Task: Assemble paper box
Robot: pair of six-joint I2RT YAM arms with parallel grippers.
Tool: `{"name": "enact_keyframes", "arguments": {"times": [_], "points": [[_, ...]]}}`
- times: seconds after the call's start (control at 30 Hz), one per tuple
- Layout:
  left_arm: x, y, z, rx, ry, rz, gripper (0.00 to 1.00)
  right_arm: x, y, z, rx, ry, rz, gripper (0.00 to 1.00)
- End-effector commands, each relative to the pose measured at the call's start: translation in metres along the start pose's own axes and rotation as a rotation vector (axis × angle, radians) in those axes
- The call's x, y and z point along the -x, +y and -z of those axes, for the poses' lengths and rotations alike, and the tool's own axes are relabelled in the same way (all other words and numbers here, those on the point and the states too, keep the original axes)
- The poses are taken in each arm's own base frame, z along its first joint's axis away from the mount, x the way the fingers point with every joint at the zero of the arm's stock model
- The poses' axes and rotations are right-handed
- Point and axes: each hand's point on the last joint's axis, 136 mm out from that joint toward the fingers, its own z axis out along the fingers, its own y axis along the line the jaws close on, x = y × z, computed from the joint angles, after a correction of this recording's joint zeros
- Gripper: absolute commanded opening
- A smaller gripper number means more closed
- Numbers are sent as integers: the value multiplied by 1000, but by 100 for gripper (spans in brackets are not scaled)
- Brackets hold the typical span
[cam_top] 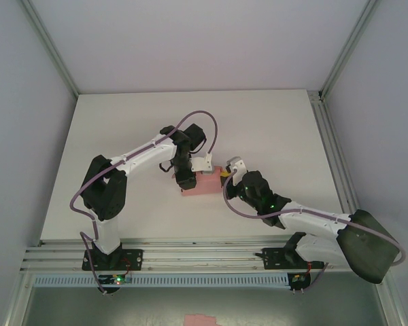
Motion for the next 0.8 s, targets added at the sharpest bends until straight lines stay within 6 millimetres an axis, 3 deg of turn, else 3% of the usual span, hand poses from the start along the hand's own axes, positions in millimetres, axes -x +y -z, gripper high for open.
{"name": "enact_keyframes", "arguments": {"times": [0.0, 0.17, 0.4, 0.53, 0.63, 0.77], "points": [[38, 27, 5, 63, -160, 67, 45, -98, 16, 9, 95, 347, 56, 0], [47, 23, 22, 74, -220, 82, 55, -87, 2, 5, -20, 365, 53, 0], [48, 12, 54, 117, -311, 100, 92, -70, 0, 8, -92, 342, 48, 0], [37, 22, 71, 228, -304, 185, 94, -58, 1, 6, -122, 338, 22, 0], [19, 36, 91, 362, -292, 341, 95, -54, -2, 2, -165, 377, -9, 0], [-5, 33, 113, 446, -317, 556, 96, -49, -3, -3, -221, 431, -13, 0]]}}
